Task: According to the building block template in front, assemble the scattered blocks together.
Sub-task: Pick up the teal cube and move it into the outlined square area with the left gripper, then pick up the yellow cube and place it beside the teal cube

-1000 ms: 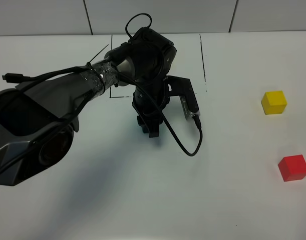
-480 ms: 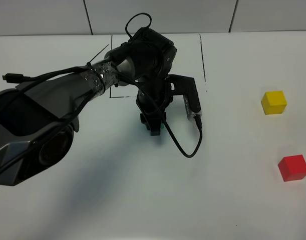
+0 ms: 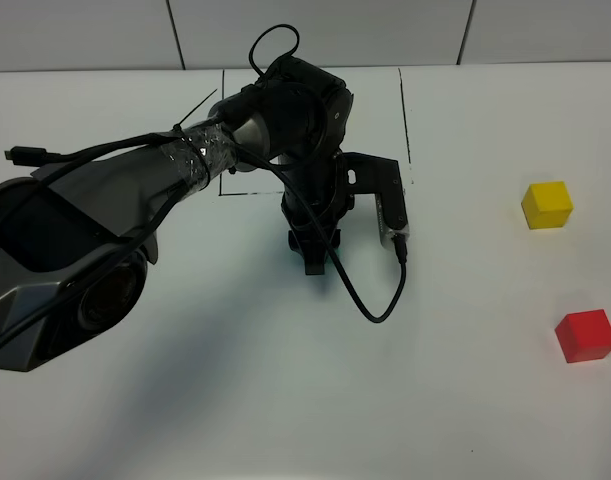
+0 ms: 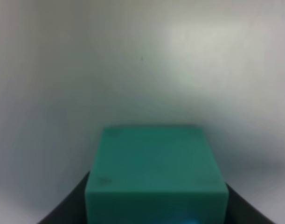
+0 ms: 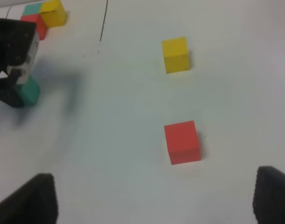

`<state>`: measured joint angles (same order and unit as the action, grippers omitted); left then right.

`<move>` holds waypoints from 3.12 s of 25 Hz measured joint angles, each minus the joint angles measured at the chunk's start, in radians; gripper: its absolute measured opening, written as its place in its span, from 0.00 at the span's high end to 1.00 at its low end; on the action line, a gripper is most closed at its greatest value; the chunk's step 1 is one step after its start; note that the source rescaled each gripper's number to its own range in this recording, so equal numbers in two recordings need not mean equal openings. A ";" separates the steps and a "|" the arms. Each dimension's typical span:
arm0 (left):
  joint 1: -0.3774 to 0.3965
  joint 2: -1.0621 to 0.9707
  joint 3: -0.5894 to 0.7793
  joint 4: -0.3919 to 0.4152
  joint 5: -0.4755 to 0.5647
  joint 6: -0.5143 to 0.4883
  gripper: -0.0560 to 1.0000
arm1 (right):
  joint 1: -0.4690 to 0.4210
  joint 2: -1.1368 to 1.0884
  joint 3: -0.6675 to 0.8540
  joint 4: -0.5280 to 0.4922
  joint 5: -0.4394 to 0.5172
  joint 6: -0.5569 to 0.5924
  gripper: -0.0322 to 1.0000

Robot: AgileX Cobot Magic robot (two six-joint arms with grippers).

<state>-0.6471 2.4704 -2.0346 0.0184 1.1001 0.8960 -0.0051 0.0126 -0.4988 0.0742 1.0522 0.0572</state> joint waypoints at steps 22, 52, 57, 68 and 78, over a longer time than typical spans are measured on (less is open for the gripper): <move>0.000 -0.104 0.000 0.037 0.092 -0.167 0.00 | 0.000 0.000 0.000 0.000 0.000 0.000 0.27; 0.672 -1.007 0.680 -0.028 -0.005 -0.719 0.24 | 0.000 0.000 0.000 0.000 0.000 0.000 0.27; 0.672 -1.264 0.864 -0.031 -0.025 -0.792 0.24 | 0.000 0.000 0.000 0.000 0.000 0.000 0.27; 0.672 -1.872 1.162 -0.018 -0.055 -0.913 0.25 | 0.000 0.000 0.000 0.000 0.000 0.000 0.27; 0.672 -2.246 1.397 -0.024 -0.028 -0.942 0.25 | 0.000 0.000 0.000 0.000 0.000 0.000 0.27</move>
<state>0.0246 0.2244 -0.6372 -0.0053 1.0725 -0.0458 -0.0051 0.0126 -0.4988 0.0742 1.0522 0.0570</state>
